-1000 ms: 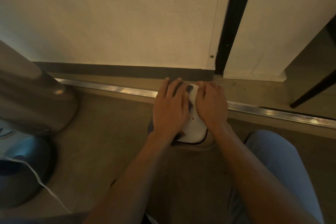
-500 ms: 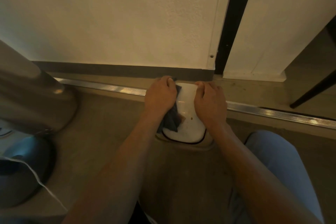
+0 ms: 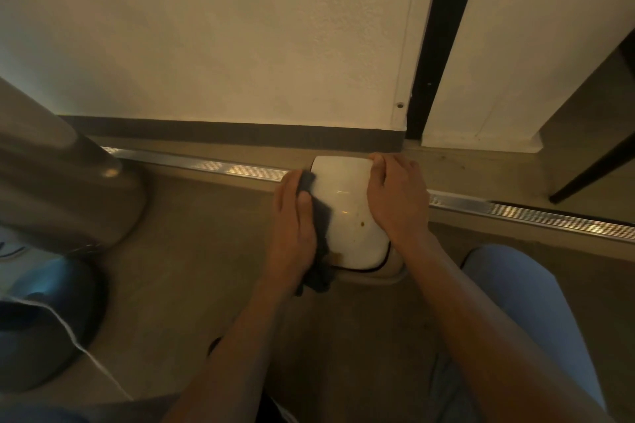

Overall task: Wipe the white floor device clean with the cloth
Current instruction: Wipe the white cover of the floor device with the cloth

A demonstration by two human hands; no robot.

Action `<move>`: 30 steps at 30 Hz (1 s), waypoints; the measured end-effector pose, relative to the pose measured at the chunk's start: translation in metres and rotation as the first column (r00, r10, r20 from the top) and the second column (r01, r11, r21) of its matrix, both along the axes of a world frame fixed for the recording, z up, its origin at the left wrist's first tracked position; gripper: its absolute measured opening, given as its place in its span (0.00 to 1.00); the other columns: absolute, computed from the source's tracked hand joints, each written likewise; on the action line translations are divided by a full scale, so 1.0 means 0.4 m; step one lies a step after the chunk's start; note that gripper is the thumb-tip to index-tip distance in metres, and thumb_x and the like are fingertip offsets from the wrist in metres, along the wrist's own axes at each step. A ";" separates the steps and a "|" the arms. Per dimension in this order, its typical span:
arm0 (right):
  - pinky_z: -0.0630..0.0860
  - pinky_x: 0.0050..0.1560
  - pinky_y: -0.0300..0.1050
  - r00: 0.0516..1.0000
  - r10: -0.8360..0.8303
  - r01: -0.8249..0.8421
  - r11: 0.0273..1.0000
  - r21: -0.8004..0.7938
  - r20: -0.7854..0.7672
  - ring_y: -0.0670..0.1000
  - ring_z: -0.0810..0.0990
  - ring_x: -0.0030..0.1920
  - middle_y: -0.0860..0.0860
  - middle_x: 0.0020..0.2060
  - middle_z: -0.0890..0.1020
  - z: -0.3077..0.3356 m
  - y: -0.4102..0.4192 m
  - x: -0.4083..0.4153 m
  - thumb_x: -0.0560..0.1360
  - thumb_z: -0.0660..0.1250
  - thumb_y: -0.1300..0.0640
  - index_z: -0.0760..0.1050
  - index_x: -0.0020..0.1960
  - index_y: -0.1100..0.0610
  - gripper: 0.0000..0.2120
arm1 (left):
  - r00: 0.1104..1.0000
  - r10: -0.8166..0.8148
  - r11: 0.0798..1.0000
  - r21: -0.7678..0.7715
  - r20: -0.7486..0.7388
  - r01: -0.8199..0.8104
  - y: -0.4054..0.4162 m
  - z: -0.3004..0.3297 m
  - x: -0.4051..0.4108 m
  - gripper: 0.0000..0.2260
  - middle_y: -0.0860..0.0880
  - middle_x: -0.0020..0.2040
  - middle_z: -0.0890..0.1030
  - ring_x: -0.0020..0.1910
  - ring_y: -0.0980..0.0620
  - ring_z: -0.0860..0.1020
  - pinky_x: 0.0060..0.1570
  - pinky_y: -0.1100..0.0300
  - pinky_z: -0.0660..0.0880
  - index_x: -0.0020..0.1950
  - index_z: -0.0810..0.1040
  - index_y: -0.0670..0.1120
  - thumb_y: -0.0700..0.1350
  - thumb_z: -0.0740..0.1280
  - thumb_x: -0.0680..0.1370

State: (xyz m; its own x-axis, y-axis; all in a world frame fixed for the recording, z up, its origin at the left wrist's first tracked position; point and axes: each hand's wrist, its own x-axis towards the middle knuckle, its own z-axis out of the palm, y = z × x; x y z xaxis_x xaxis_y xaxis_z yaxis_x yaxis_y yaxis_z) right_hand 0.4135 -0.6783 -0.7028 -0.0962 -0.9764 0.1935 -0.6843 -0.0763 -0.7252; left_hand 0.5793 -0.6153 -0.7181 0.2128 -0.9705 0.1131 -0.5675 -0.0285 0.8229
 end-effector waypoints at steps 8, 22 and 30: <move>0.73 0.51 0.47 1.000 0.007 -0.007 1.000 0.016 -0.028 0.51 0.74 0.50 0.52 0.47 0.79 0.002 0.000 0.002 0.84 0.53 0.54 0.77 0.53 0.56 0.14 | 0.945 -0.136 0.943 0.333 0.296 0.031 -0.259 0.112 -0.009 0.17 0.39 0.61 0.79 0.60 0.39 0.76 0.58 0.52 0.69 0.59 0.78 0.43 0.48 0.53 0.85; 0.74 0.51 0.50 1.000 0.001 -0.001 1.000 0.013 -0.004 0.52 0.75 0.49 0.53 0.46 0.79 -0.002 -0.002 0.002 0.84 0.53 0.55 0.77 0.51 0.57 0.14 | 0.966 -0.061 0.977 0.214 0.249 0.006 -0.205 0.083 0.010 0.16 0.41 0.62 0.79 0.60 0.43 0.76 0.60 0.53 0.70 0.60 0.79 0.44 0.48 0.53 0.85; 0.71 0.56 0.48 0.993 0.013 -0.011 1.000 0.011 -0.121 0.53 0.76 0.49 0.54 0.47 0.81 0.001 -0.005 0.002 0.84 0.53 0.56 0.77 0.52 0.58 0.14 | 0.610 -0.579 0.808 0.481 0.540 0.341 -0.335 0.144 -0.070 0.17 0.46 0.63 0.79 0.60 0.41 0.76 0.59 0.48 0.72 0.59 0.80 0.53 0.54 0.53 0.83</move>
